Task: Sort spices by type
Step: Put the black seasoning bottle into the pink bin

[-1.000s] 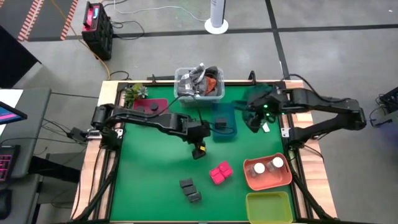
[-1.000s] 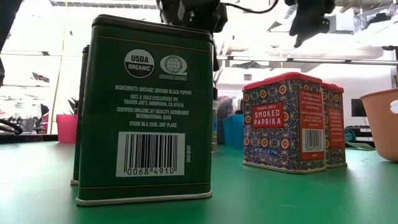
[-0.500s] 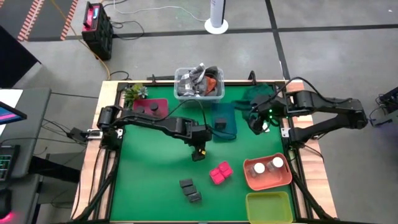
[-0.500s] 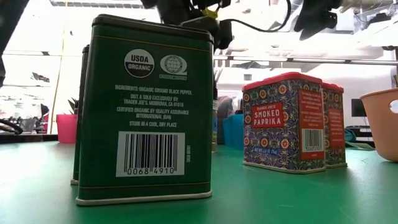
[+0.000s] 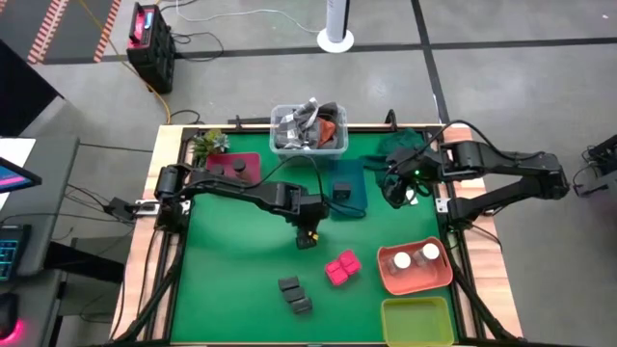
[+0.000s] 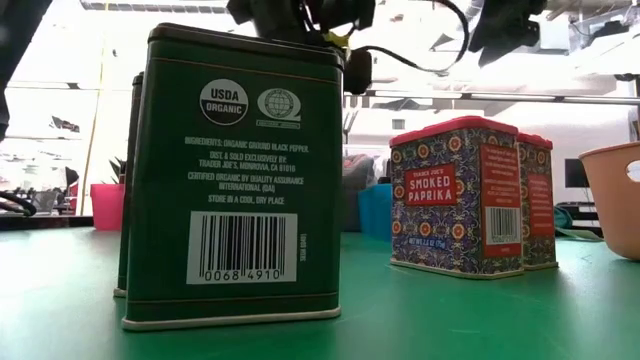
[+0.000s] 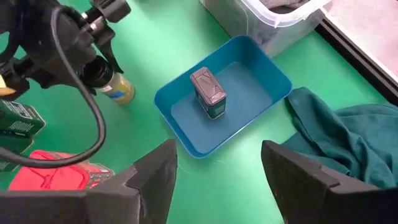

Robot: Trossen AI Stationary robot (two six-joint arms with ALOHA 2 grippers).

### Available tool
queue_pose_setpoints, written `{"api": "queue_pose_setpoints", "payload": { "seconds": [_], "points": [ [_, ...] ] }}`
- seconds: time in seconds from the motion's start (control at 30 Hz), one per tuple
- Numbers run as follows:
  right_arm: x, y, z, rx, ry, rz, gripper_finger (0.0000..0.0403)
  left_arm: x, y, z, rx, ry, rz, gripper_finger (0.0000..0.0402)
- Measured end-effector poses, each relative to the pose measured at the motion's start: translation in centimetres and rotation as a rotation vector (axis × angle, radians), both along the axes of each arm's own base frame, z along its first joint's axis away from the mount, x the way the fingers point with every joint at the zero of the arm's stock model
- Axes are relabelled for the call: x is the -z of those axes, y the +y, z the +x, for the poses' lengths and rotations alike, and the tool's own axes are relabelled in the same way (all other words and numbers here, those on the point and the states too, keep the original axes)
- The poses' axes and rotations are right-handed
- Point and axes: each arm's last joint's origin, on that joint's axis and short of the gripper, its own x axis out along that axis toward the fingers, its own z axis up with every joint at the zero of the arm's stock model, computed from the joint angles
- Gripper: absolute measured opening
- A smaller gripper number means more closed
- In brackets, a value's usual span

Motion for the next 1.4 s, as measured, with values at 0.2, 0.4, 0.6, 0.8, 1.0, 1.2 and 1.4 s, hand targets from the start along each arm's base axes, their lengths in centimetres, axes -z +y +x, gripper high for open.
{"api": "queue_pose_setpoints", "payload": {
  "seconds": [0.2, 0.4, 0.6, 0.8, 1.0, 1.2, 1.4],
  "points": [
    [0.0, -0.1, 0.0, 0.014, -0.004, -0.003, 0.026, -2.0, 1.1, -1.5, -0.077, 0.014, 0.003, 0.0198],
    [-0.1, -0.2, 0.2, 0.039, -0.029, -0.011, 0.026, -5.6, 3.3, -4.3, -0.178, 0.011, 0.113, 0.0201],
    [-0.2, -0.1, 0.2, 0.069, -0.046, 0.013, 0.026, -6.7, 5.9, -9.7, -0.311, -0.042, 0.115, 0.0208],
    [0.1, -0.1, 0.7, 0.097, -0.042, 0.021, 0.026, -7.8, 7.8, -16.6, -0.485, -0.137, 0.088, 0.021],
    [1.0, -0.2, 2.8, 0.084, -0.031, 0.011, 0.026, -8.3, 9.1, -21.1, -0.608, -0.201, 0.113, 0.0211],
    [2.1, -0.2, 5.4, 0.071, -0.044, 0.018, 0.026, -6.6, 10.2, -22.3, -0.629, -0.183, 0.094, 0.0212],
    [3.0, -0.1, 6.7, 0.077, -0.039, 0.059, 0.026, -5.5, 11.1, -21.4, -0.575, -0.163, 0.128, 0.0212]
  ]
}}
